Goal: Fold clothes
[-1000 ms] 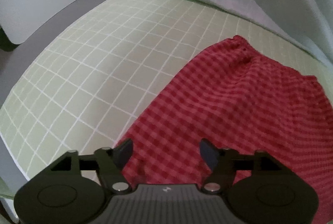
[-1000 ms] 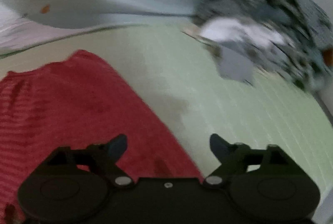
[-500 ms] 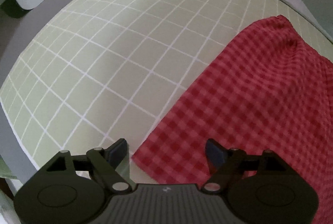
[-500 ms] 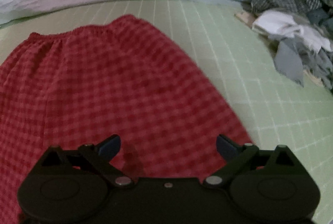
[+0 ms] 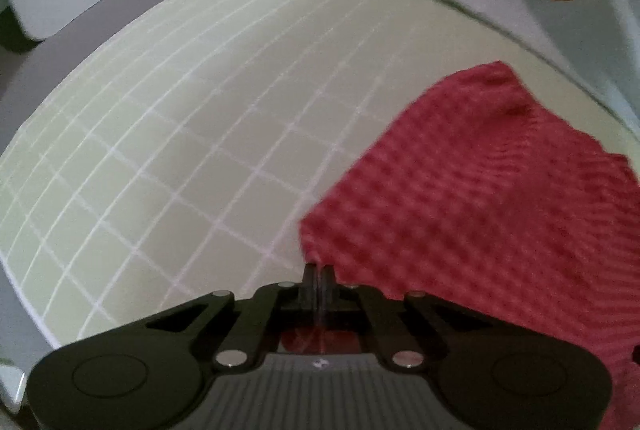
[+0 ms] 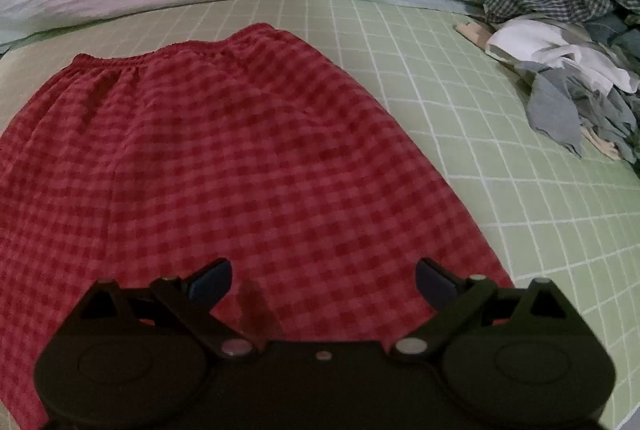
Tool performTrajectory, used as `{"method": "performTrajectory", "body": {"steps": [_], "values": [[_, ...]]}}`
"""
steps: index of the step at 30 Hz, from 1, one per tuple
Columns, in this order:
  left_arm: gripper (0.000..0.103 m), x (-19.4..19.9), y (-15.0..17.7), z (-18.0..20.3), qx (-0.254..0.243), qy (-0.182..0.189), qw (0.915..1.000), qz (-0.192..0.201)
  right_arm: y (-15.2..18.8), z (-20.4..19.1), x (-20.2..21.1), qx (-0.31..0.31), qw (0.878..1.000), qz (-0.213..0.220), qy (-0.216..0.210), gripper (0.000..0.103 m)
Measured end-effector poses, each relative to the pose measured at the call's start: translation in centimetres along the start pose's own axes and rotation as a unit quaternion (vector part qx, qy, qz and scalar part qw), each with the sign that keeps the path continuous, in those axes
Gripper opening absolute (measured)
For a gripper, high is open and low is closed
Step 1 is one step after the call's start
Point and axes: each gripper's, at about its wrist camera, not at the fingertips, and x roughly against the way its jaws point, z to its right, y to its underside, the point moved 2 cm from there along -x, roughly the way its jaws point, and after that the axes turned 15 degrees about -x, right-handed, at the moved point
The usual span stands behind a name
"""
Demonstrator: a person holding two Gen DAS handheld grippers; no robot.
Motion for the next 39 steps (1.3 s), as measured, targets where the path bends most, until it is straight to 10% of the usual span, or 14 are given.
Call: {"method": "performTrajectory", "body": {"steps": [8, 15, 21, 24, 32, 39], "values": [[0.001, 3.2, -3.5, 7.2, -0.084, 0.060, 0.9921, 0.071, 0.3, 2.9, 1.3, -0.025, 1.000, 0.010, -0.003, 0.099], [0.001, 6.8, -5.1, 18.0, -0.154, 0.179, 0.9650, 0.115, 0.1, 7.4, 1.8, -0.067, 0.998, 0.013, -0.002, 0.099], [0.044, 7.7, -1.3, 25.5, -0.250, 0.203, 0.9424, 0.090, -0.3, 10.9, 1.6, -0.083, 0.997, 0.008, -0.009, 0.099], [0.062, 6.8, -0.2, 25.8, -0.251, 0.166, 0.9513, 0.067, -0.7, 11.9, 1.3, -0.079, 0.997, 0.003, -0.017, 0.099], [0.072, 4.5, 2.2, 22.6, -0.170, 0.080, 0.9822, -0.008, -2.0, 10.1, 0.4, -0.016, 0.997, -0.006, -0.081, 0.099], [0.076, 2.4, 5.3, 20.6, -0.099, 0.040, 0.9922, -0.064, -2.5, 6.1, -1.0, 0.047, 0.983, -0.038, -0.174, 0.087]]}}
